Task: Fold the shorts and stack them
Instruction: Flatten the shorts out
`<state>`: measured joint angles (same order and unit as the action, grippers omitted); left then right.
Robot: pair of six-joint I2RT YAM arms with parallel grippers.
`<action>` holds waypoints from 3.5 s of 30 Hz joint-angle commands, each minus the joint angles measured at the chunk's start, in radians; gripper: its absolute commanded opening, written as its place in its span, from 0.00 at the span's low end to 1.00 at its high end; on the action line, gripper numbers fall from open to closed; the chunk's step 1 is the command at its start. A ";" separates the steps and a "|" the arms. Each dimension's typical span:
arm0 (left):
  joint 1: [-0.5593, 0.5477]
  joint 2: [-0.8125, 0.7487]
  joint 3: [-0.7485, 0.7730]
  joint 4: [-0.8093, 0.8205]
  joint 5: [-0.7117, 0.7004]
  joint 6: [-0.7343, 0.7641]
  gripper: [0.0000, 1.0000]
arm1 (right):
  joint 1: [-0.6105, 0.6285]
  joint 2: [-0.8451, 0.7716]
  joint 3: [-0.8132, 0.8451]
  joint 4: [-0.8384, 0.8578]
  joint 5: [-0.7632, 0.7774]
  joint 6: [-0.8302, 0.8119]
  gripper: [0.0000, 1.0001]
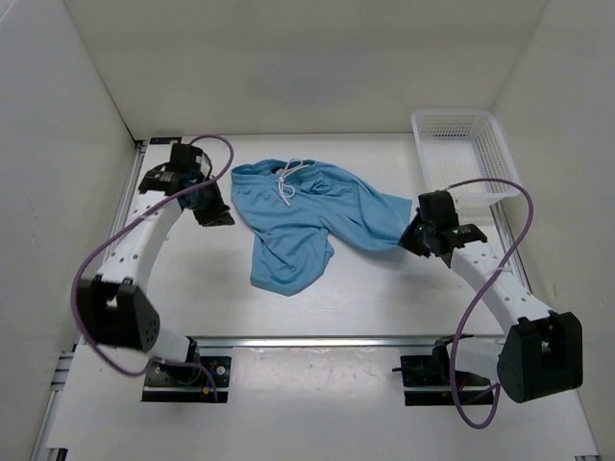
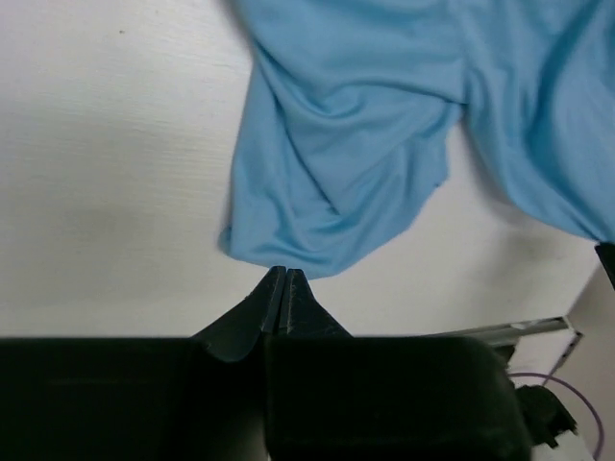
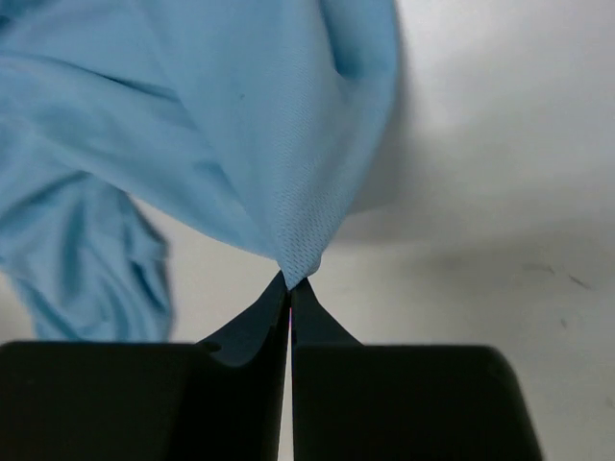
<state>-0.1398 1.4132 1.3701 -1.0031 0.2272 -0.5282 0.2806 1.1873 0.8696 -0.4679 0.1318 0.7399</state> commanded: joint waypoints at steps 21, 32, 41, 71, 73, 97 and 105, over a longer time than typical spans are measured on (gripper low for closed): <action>0.002 1.001 0.914 -0.029 -0.233 0.085 0.98 | -0.035 0.023 0.153 -0.136 -0.009 -0.235 0.80; 0.011 0.920 0.945 -0.038 -0.173 0.106 0.10 | 0.474 0.237 0.414 -0.160 0.049 -0.295 1.00; 0.031 0.773 0.827 -0.069 -0.172 0.125 0.10 | 0.799 0.736 0.710 -0.066 -0.021 -0.304 0.89; 0.109 0.638 0.774 -0.109 0.010 0.106 0.10 | 0.666 0.478 0.395 -0.130 0.348 -0.128 0.00; 0.099 0.601 0.774 -0.118 0.034 0.096 0.10 | 0.612 0.378 0.278 -0.169 0.394 -0.155 0.00; -0.037 0.141 0.036 0.052 -0.040 -0.043 0.83 | 0.474 -0.046 0.106 -0.339 0.588 -0.073 0.75; -0.037 0.063 -0.106 0.034 -0.141 -0.009 0.10 | 0.465 -0.075 0.096 -0.373 0.291 0.087 0.13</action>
<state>-0.1780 1.5536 1.3396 -0.9619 0.1413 -0.5552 0.7528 1.1503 1.0187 -0.8104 0.5739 0.7189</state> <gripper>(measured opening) 0.110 0.168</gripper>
